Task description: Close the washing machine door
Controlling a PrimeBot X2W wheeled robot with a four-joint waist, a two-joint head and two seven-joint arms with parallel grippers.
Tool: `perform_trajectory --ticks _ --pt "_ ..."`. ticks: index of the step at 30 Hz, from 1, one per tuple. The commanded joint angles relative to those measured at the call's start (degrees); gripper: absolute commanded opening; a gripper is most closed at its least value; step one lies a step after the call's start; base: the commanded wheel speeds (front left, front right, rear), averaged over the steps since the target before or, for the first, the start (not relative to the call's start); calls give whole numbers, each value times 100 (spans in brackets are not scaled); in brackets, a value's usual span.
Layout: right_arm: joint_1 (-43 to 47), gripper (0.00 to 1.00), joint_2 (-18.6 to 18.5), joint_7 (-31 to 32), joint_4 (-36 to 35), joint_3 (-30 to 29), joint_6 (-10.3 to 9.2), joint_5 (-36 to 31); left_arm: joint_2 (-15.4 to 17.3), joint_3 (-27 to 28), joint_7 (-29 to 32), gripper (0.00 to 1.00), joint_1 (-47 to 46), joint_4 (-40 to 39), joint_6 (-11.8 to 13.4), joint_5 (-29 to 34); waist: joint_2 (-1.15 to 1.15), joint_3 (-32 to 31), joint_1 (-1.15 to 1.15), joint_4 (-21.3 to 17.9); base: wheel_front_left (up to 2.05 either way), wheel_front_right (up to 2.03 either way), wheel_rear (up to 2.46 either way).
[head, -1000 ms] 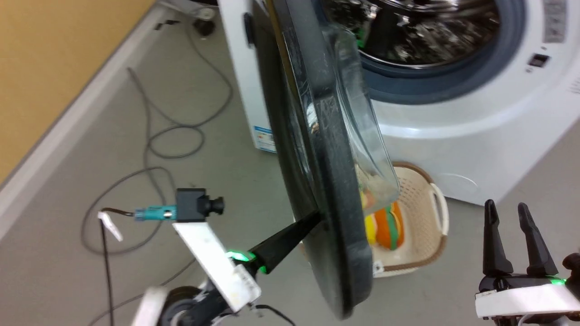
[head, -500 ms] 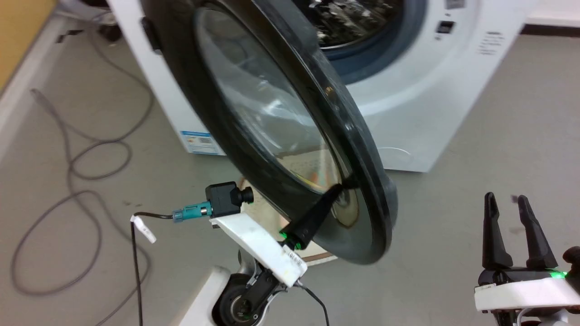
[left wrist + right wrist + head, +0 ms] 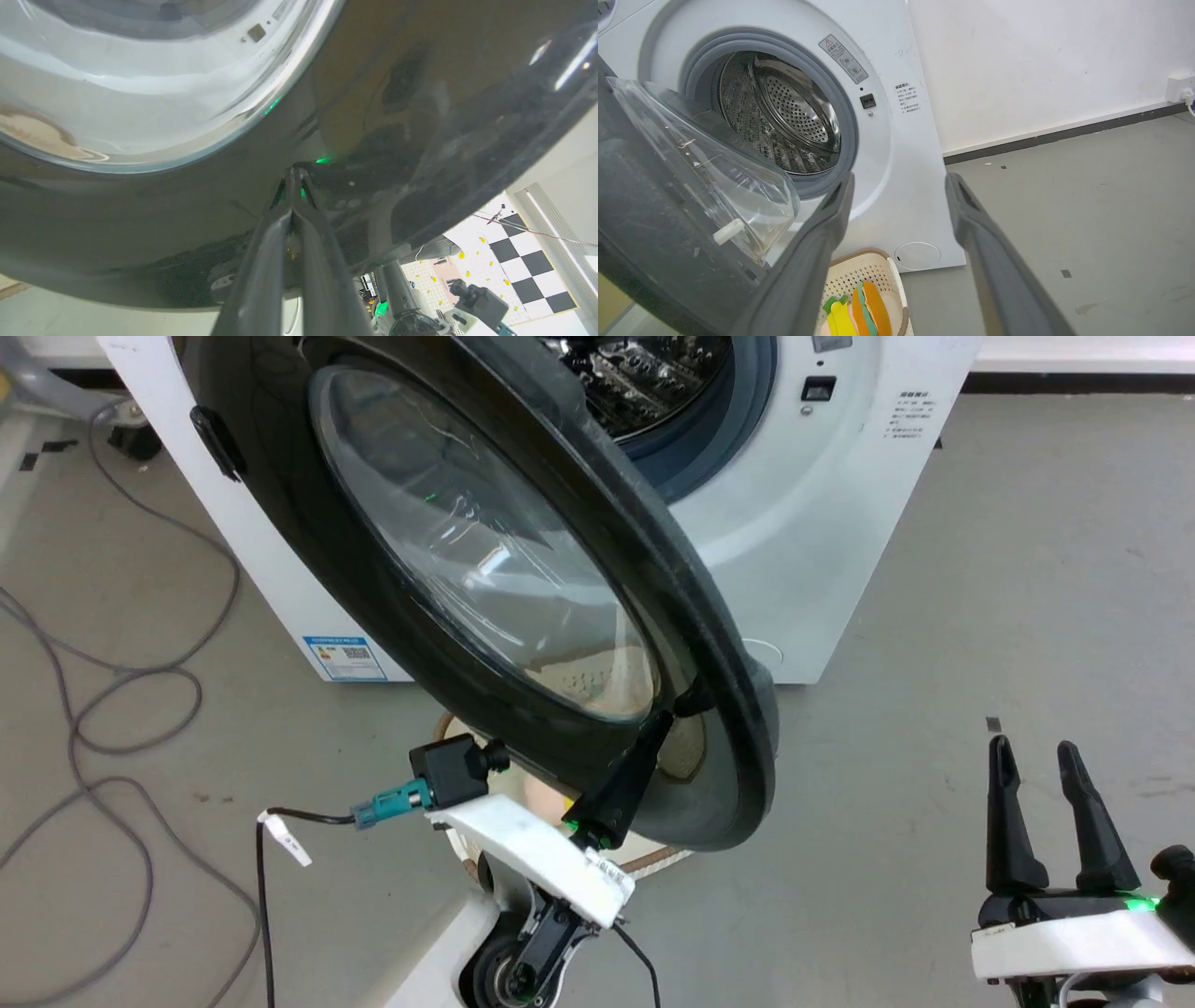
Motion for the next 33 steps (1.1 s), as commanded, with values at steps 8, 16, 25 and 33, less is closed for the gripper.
perform_trajectory --ticks 8,16,25,33 --pt "74 100 13 -25 -11 -34 5 24 583 -221 -606 100 -7 -128 -26 236 0 -227 0 99 0 0 0" --pt "30 100 13 -25 -199 -190 5 35 831 863 -732 100 74 -273 502 2730 0 -329 0 225 0 0 0" --pt "-260 100 13 -25 -567 -268 5 -164 859 2179 -734 100 695 -1193 1613 5177 0 -336 0 370 0 0 0" --pt "-754 28 13 -25 -1108 -34 5 -469 933 3045 -734 100 1676 -1775 1995 5894 0 -366 0 430 0 0 0"
